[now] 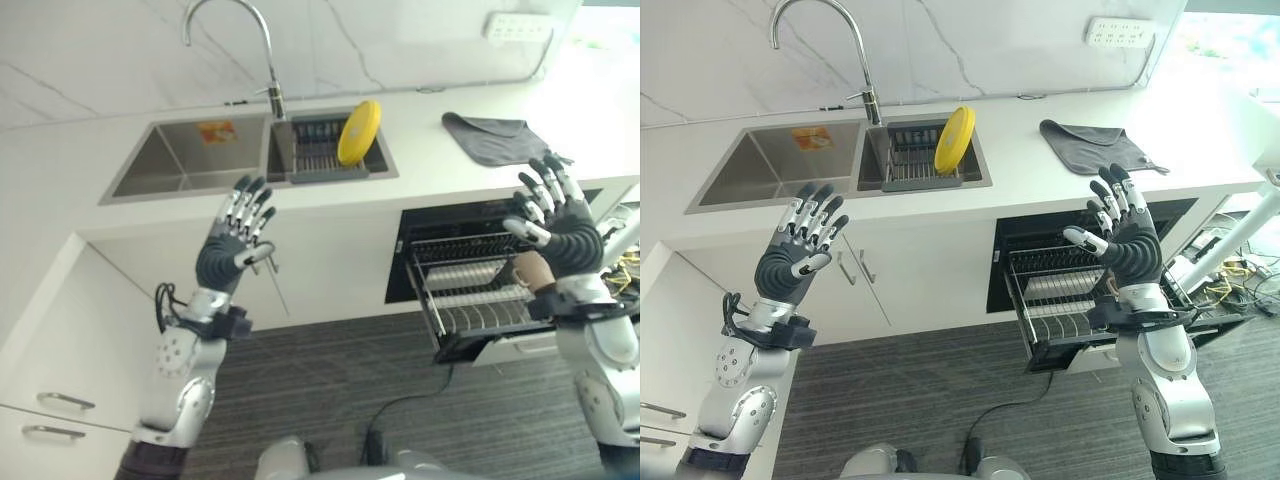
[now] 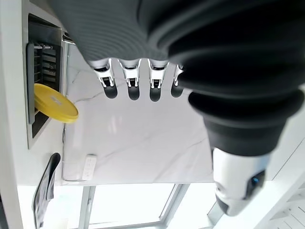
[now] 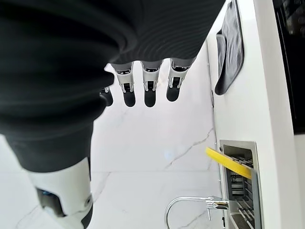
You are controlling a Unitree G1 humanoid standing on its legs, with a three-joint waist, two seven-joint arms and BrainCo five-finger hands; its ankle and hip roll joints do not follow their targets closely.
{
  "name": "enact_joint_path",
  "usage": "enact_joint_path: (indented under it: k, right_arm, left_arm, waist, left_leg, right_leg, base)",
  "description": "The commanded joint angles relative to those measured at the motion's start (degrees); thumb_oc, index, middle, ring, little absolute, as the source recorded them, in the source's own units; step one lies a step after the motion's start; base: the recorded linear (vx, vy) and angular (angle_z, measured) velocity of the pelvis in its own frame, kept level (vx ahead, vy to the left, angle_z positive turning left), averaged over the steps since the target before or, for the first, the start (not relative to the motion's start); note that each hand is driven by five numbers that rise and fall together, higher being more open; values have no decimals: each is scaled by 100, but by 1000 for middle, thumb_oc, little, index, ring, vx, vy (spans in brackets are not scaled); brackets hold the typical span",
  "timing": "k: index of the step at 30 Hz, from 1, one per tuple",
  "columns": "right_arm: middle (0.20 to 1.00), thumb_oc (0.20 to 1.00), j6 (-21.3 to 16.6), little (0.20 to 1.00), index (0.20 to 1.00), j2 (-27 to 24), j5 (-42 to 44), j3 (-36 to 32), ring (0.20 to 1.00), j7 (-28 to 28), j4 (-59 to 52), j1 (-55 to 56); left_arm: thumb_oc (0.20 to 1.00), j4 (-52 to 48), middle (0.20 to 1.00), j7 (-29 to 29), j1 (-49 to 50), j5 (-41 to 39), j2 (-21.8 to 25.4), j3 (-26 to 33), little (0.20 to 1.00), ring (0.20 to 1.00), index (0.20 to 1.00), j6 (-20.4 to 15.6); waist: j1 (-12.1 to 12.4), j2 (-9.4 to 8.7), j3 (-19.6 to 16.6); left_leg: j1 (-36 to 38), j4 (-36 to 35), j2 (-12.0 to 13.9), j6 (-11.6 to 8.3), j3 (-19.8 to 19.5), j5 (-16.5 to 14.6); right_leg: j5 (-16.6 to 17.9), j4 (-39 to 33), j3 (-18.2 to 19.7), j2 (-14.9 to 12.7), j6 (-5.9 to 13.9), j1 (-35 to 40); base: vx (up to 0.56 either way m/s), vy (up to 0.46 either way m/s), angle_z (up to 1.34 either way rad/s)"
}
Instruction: Place the dishes in the dishwasher.
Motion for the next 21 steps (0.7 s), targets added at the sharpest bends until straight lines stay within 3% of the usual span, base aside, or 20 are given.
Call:
enact_joint_path:
  k: [1, 2, 4, 9, 13, 14, 21]
  right_arm:
    - [1000, 1000, -345, 1000, 1000, -351, 109, -294, 1000, 216, -286, -148]
    - [1000, 1000, -392, 1000, 1000, -416, 169, -339, 1000, 274, -267, -107]
    - [1000, 1000, -461, 1000, 1000, -515, 203, -396, 1000, 401, -201, -106]
    - [1000, 1000, -479, 1000, 1000, -481, 333, -517, 1000, 787, -286, 177]
    - [1000, 1000, -328, 1000, 1000, -394, 222, -503, 1000, 762, -415, 319]
    - [1000, 1000, -297, 1000, 1000, -320, 126, -424, 1000, 637, -401, 226]
    - [1000, 1000, -241, 1000, 1000, -53, -161, -193, 1000, 391, -439, 109]
  left_arm:
    - [1000, -314, 1000, 41, 102, -15, 102, 23, 1000, 1000, 1000, -577]
    - [1000, -278, 1000, 39, 115, -3, 97, -17, 1000, 1000, 1000, -671]
    - [1000, -211, 1000, -29, 142, -34, 81, -10, 1000, 1000, 1000, -783]
    - [1000, -267, 1000, -86, 311, -149, 68, 170, 1000, 1000, 1000, -669]
    - [1000, -328, 1000, -199, 288, -141, 168, 233, 1000, 1000, 1000, -452]
    - [1000, -343, 1000, -232, 158, -43, 218, 189, 1000, 1000, 1000, -328]
    - [1000, -462, 1000, -455, -11, 90, 326, 335, 1000, 1000, 1000, 74]
  waist:
    - [96, 310, 90]
    - [110, 356, 150]
    - [103, 400, 244]
    - [77, 485, 255]
    - [192, 399, 70]
    - [291, 340, -3]
    - [576, 134, -164]
  left_leg:
    - [428, -1464, 419, -295, -128, 1547]
    - [213, -1650, 582, -421, -265, 1793]
    - [-59, -1654, 709, -506, -191, 1919]
    - [170, -1557, 779, -522, 90, 1870]
    - [364, -1560, 562, -348, 333, 1418]
    - [376, -1588, 398, -243, 349, 1305]
    - [456, -1584, -120, 119, 32, 966]
  right_leg:
    - [-199, -179, 440, 199, 444, 769]
    - [-237, -180, 470, 232, 427, 845]
    - [-330, -105, 413, 234, 401, 917]
    - [-578, 164, 320, 83, 465, 1001]
    - [-670, 199, 92, -248, 699, 1270]
    - [-689, 214, -38, -402, 823, 1355]
    - [-447, 486, -316, -926, 1203, 1249]
  base:
    - [317, 288, 18]
    - [168, 147, 21]
    - [207, 170, 5]
    - [325, 218, -28]
    - [400, 203, -36]
    - [421, 226, 0]
    - [280, 180, 26]
